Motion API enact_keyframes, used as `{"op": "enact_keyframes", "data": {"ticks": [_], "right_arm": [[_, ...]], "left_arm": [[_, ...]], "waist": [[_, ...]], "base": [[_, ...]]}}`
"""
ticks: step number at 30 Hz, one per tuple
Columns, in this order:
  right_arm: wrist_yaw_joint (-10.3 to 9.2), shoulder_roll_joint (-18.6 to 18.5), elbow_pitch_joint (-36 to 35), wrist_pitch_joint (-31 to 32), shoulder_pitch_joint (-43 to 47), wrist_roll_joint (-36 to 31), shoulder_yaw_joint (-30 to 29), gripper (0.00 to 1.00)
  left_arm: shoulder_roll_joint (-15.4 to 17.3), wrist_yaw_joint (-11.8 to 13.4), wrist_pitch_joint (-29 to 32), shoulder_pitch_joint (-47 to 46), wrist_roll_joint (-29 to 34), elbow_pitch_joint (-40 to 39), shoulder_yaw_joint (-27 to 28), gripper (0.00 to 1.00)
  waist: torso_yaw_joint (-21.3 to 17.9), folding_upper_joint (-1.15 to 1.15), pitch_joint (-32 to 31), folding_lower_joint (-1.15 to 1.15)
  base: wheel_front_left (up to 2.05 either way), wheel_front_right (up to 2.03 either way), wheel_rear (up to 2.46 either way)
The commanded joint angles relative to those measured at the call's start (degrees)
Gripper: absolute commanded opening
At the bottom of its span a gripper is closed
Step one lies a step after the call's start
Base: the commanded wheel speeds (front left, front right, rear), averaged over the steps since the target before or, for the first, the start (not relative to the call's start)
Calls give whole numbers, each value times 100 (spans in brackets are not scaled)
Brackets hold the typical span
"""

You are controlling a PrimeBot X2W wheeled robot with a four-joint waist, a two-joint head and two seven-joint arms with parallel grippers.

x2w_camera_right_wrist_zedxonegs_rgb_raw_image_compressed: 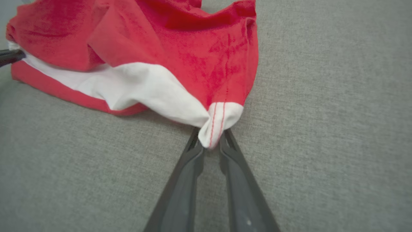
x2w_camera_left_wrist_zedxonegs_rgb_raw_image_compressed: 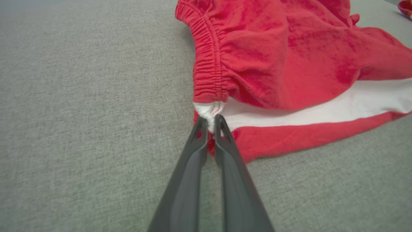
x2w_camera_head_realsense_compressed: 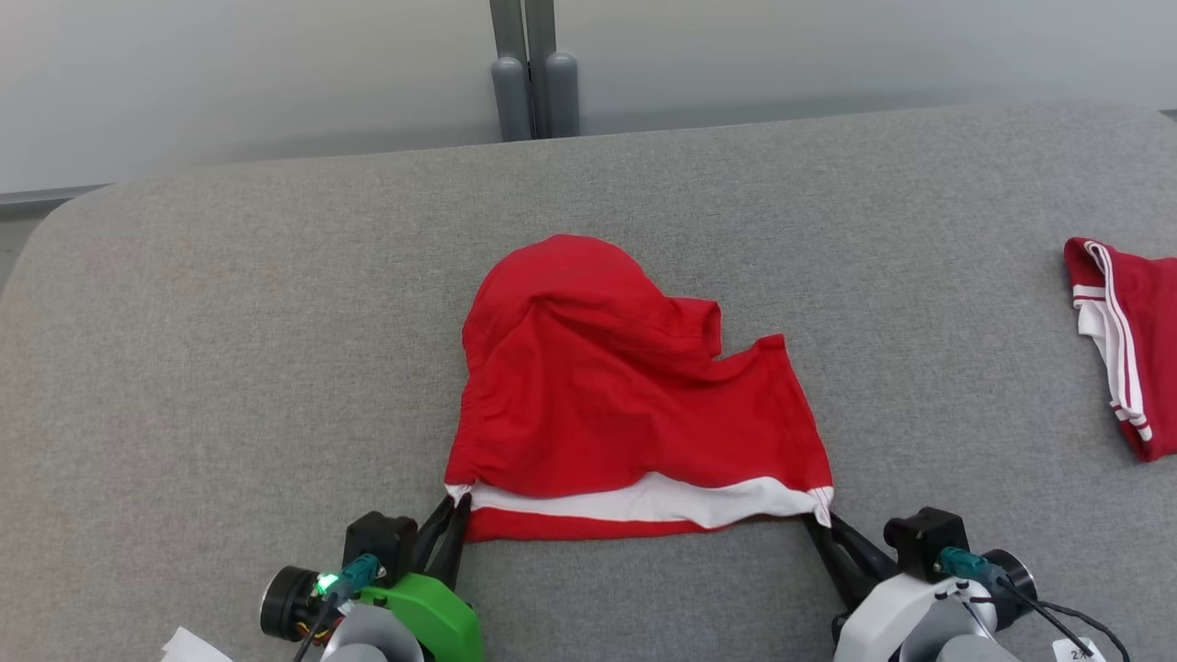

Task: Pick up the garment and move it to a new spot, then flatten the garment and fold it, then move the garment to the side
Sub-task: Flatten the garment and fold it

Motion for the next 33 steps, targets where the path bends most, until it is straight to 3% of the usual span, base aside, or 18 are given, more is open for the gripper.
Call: {"op": "enact_keyframes", "data": {"ticks": [1,4,7,12,16,18,20,23,27,29,33], "right_arm": [[-1,-14,-102,-16,-97,236,92,0],[-2,-255,-623,-16,-115,880,-78,0],[-1,-692,-1479,-15,112,1461,-277,0],[-1,-2086,-3596,531,308,2550,-980,0],[-3,-2993,-4582,1260,-186,3243,-1801,0],[-3,-3271,-4660,1626,-737,3490,-2091,0],[-3,-3556,-4568,1997,-1506,3509,-2181,0],[-4,-3649,-4149,2473,-2915,3530,-2063,0],[-6,-3112,-3049,2691,-4955,3095,-1671,0],[-7,-2656,-2357,2577,-5858,2837,-1479,0],[-7,-2144,-1397,2157,-7143,2435,-1326,0]], "left_arm": [[30,-16,4,-86,-104,46,-49,0],[8,-18,45,-61,-499,-251,-162,0],[68,-16,295,81,-1172,-1118,-256,0],[449,16,1536,42,-2254,-3820,-147,0],[410,472,2796,-772,-2859,-5470,92,0],[395,727,3295,-1533,-2916,-5701,213,0],[323,964,3653,-2491,-2830,-5521,331,0],[169,1228,3907,-4047,-2696,-4787,482,0],[31,1292,3541,-5873,-2393,-3279,533,0],[-33,1295,3022,-6617,-2241,-2515,562,0],[-82,1240,2078,-7734,-1762,-1390,340,0]], "waist": [[-30,0,-33,0],[-83,0,-64,0],[-126,0,-21,0],[-190,0,361,0],[-233,0,1028,0],[-237,0,1488,0],[-223,0,1954,0],[-223,0,2608,0],[-252,0,3230,0],[-327,0,3384,0],[-461,0,3666,0]], "base": [[0,0,0],[0,0,0],[0,0,0],[0,0,0],[0,0,0],[0,0,0],[0,0,0],[0,0,0],[0,0,0],[0,0,0],[0,0,0]]}}
